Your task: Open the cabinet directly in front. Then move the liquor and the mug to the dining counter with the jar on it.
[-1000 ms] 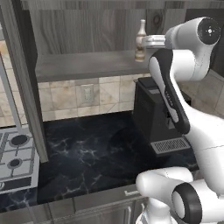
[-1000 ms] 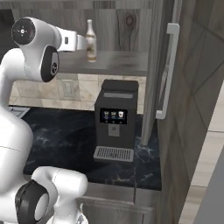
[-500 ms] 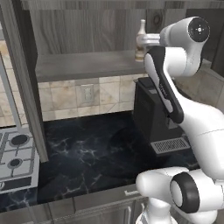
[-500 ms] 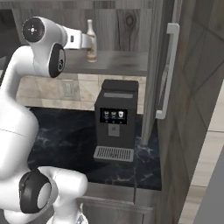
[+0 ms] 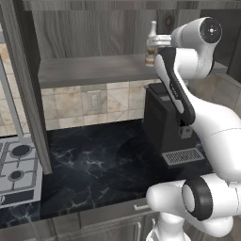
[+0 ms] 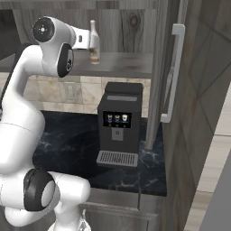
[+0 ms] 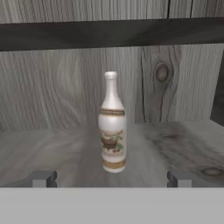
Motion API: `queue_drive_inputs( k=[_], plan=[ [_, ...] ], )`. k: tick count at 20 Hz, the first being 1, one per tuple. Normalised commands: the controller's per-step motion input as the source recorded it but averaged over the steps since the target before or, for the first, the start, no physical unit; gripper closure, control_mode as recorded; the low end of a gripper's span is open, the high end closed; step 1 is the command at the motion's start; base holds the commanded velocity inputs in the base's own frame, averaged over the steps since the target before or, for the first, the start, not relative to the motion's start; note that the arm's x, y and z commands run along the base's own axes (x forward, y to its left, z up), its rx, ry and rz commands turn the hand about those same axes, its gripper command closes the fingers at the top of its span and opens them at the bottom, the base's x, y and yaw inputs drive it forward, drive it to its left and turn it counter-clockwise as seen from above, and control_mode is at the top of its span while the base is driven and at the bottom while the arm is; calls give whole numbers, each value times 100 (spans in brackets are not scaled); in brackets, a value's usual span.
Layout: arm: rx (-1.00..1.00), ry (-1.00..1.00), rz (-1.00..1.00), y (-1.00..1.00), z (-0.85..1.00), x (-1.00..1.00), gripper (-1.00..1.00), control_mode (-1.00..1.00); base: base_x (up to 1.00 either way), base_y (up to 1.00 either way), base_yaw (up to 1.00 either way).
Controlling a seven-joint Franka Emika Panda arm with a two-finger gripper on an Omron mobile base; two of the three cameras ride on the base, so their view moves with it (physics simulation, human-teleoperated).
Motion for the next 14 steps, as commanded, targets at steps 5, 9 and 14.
queue_drive_inputs(
  k=[5, 9, 14],
  plan=[
    [0, 0, 0, 0, 0, 14, -100, -100, 0, 0, 0],
    [0, 0, 0, 0, 0, 18, -100, -100, 0, 0, 0],
    [0, 0, 0, 0, 0, 25, -100, -100, 0, 0, 0]
  ],
)
